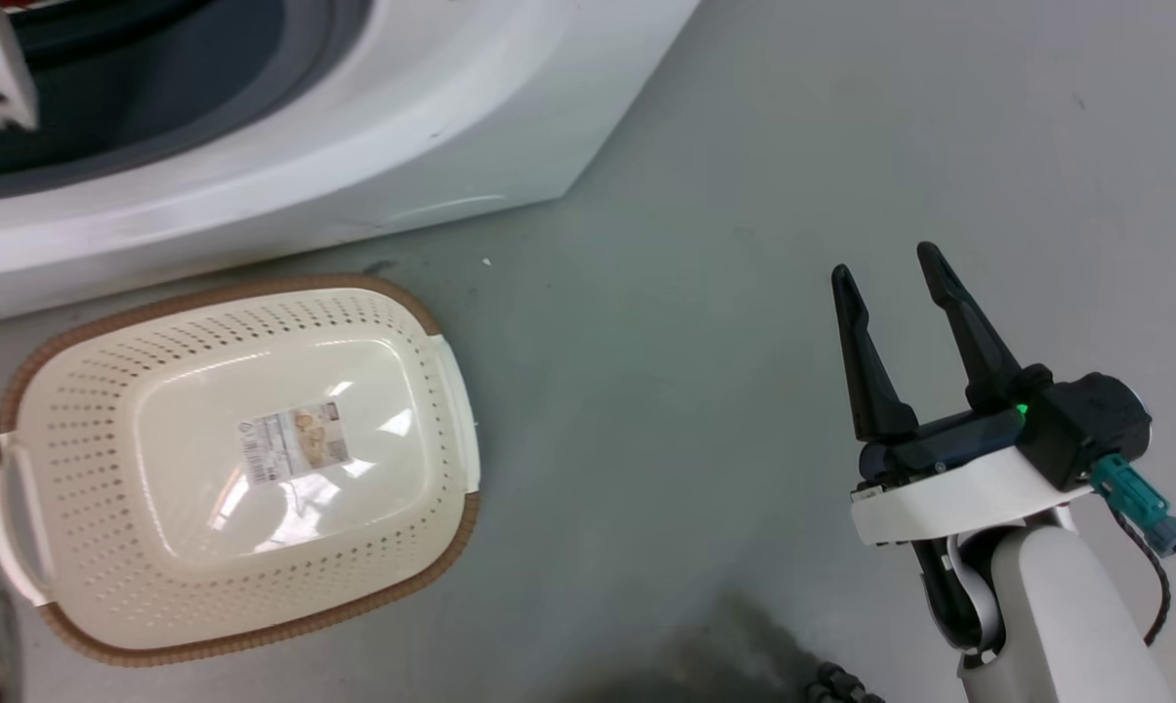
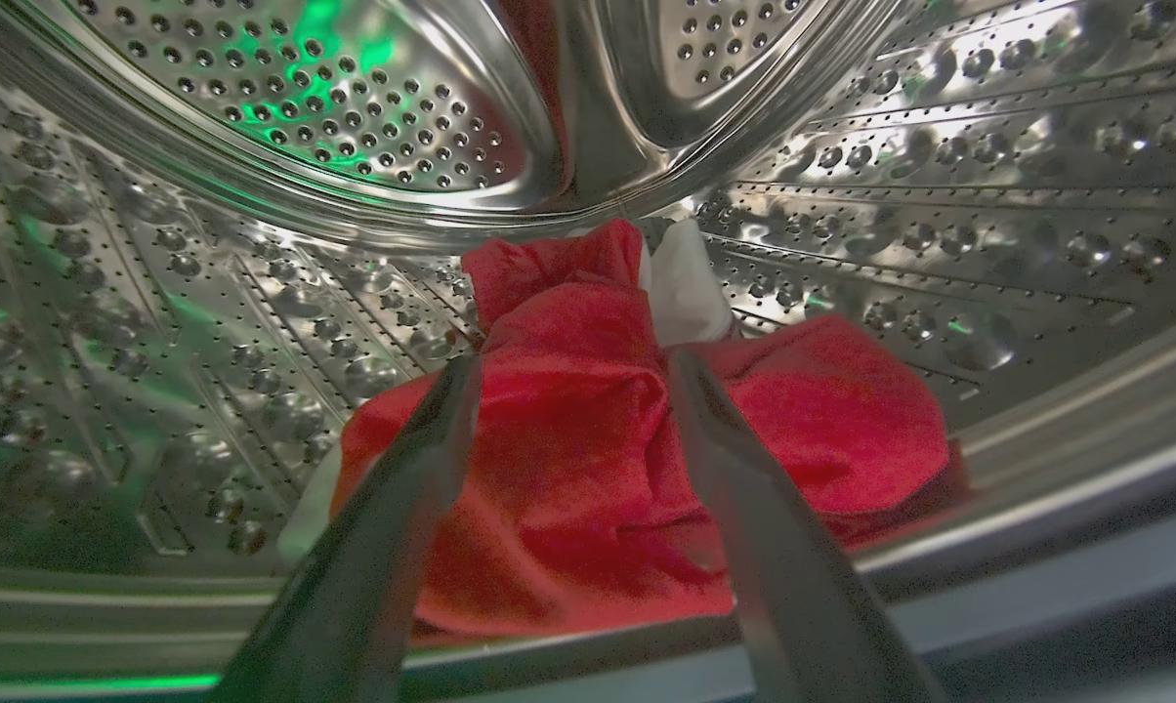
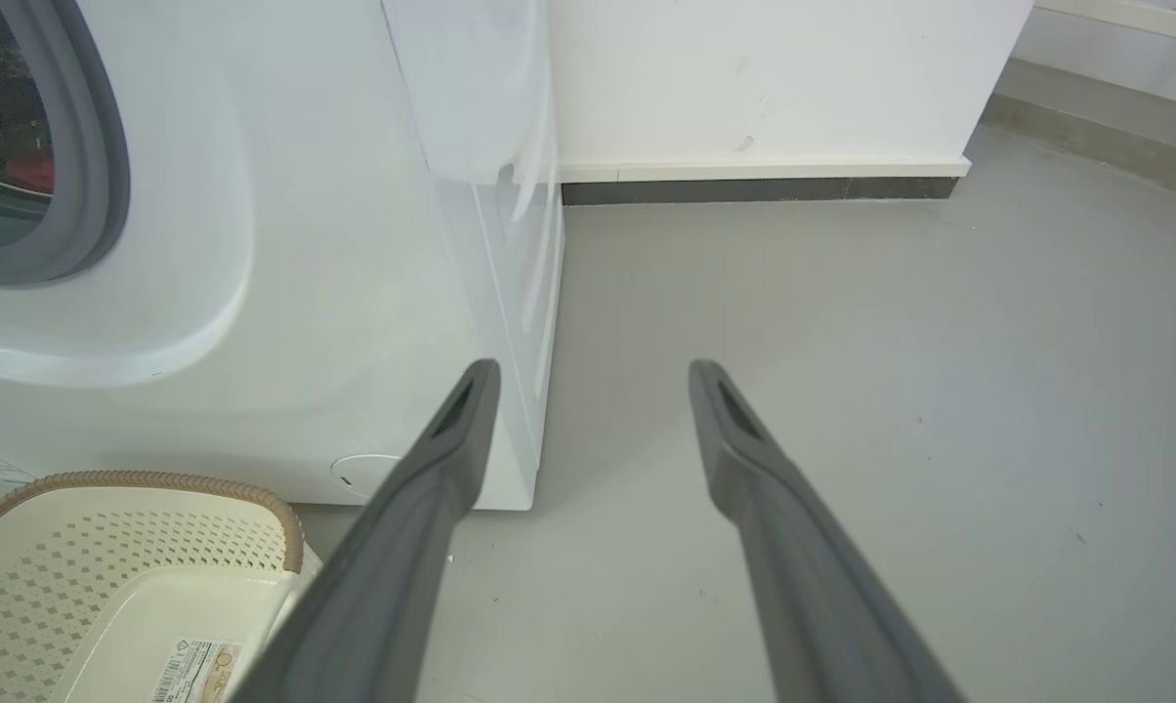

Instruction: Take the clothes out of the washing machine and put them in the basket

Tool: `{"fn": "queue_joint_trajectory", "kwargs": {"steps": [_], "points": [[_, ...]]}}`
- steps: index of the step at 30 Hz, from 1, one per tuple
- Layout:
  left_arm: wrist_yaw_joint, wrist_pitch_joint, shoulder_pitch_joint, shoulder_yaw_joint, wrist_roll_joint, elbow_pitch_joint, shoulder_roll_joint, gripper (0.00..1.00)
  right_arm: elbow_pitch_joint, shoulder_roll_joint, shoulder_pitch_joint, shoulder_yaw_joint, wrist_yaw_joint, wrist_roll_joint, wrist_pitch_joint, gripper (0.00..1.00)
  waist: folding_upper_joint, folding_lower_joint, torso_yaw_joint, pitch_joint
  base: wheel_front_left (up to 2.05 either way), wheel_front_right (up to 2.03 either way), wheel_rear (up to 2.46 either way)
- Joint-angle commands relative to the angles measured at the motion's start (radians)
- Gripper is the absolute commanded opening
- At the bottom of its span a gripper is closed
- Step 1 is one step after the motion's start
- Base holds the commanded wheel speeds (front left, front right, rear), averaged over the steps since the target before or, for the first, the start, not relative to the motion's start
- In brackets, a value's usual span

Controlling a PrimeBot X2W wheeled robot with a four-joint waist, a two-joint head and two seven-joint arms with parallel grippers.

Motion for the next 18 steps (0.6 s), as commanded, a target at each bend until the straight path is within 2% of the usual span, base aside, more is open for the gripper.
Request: {"fn": "queue_joint_trajectory", "kwargs": {"steps": [1, 10, 18], "points": [[-0.007, 0.029, -0.043, -0.006, 0.005, 0.013, 0.016, 1.00, 0.004, 0.003, -0.024, 0.006, -0.001, 0.009, -0.008, 1.00, 0.0000, -0.0002, -0.030, 0.036, 0.00, 0.00, 0.00], [-0.047, 0.257, -0.254, -0.100, 0.060, 0.083, 0.114, 1.00, 0.014, 0.003, -0.060, 0.044, -0.001, 0.066, -0.014, 1.00, 0.0000, -0.0002, -0.081, 0.099, 0.00, 0.00, 0.00], [-0.059, 0.439, -0.338, -0.171, 0.075, 0.114, 0.195, 1.00, 0.009, 0.003, -0.057, 0.075, -0.001, 0.120, -0.015, 1.00, 0.0000, -0.0002, -0.127, 0.153, 0.00, 0.00, 0.00]]}}
